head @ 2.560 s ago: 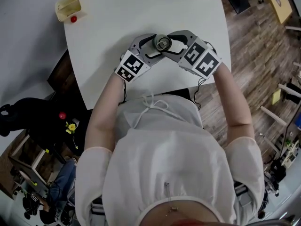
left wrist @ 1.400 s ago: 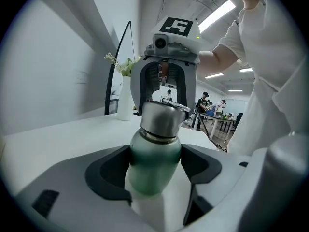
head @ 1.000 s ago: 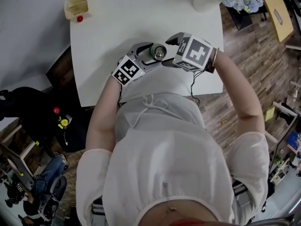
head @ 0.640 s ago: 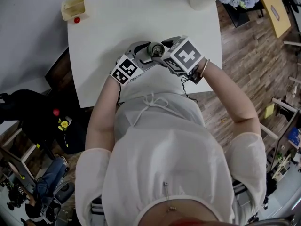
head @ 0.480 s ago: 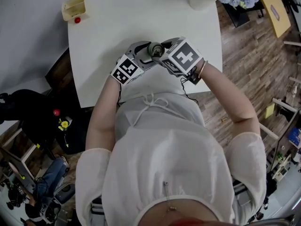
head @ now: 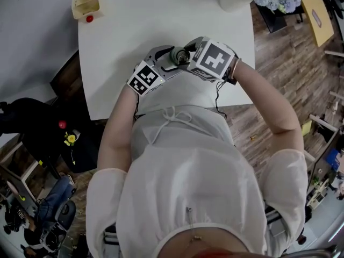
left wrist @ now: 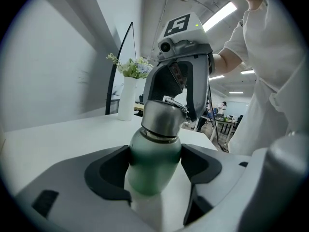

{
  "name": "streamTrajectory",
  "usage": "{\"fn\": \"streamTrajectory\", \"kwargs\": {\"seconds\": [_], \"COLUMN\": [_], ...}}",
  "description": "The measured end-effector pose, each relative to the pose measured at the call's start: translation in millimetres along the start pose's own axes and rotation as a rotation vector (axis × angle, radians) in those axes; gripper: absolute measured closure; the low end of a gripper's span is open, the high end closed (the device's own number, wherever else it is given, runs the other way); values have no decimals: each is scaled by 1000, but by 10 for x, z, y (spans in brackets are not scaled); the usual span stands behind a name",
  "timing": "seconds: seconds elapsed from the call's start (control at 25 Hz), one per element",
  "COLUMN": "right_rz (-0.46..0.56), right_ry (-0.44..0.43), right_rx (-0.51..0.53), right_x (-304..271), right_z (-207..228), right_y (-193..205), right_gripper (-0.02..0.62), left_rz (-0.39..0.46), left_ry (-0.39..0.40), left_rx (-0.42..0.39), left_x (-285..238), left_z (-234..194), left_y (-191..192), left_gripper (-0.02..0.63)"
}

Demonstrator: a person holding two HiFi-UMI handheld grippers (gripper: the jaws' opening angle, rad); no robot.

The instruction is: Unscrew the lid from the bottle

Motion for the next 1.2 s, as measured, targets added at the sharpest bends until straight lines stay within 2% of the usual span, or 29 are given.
{"fn": "streamTrajectory", "kwargs": {"seconds": [0.2, 0.36, 0.56, 0.68, 0.8, 0.88, 1.12, 1.2], "right_rz": [-100, -229, -216, -200, -186, -171, -13, 19], "right_ry": [-79, -91, -190, -196, -199, -184, -113, -55], "right_rx": [212, 381, 621, 680, 661, 596, 267, 157], "right_x": [-12, 7, -32, -26, -26, -21, 136, 160], "right_z": [41, 80, 12, 8, 21, 32, 49, 54], "right_y": [-109, -167, -267, -254, -236, -225, -130, -102], "right_gripper": [336, 336, 336, 336, 334, 327, 297, 289], "left_rz": [7, 9, 13, 13, 11, 11, 23, 20], "left_ry": [9, 16, 20, 21, 19, 21, 32, 35], "left_rx": [4, 0, 4, 5, 5, 5, 7, 9], "left_x": [-7, -8, -14, -11, -7, -2, -10, -9], "left_z": [-10, -19, -27, -28, -29, -32, -35, -33], "left_y": [21, 8, 13, 14, 16, 18, 22, 21], "left_gripper": [253, 253, 253, 253, 253, 253, 253, 252]}}
Point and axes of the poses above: the fingertips, and each gripper's own axes: x backward along the fingers, z to its right, y out of its underside, the point moved 10 cm from there along x, backward along the fingers, and after that the axes turned 4 degrees about y, right-handed, at the moved point
